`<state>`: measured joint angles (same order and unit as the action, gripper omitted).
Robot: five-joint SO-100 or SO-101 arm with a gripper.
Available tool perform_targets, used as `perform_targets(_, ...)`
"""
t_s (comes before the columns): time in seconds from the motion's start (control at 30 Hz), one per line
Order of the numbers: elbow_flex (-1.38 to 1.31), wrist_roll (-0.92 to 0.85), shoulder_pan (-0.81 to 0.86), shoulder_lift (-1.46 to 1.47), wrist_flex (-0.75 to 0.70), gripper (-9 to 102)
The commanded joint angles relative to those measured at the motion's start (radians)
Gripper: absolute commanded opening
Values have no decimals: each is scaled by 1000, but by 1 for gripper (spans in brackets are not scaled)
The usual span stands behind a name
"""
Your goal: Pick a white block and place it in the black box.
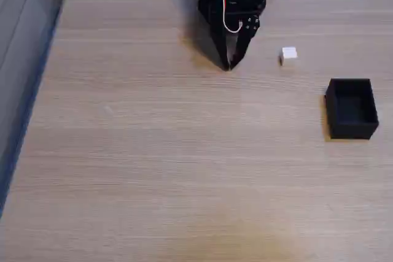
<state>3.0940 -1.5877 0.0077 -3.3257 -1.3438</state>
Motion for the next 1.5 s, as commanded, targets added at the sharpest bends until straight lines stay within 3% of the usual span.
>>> perform_targets(0.0, 14, -17, -58, -6, -3, 0)
perform_targets(1.47, 14, -17, -3, -6, -3, 0)
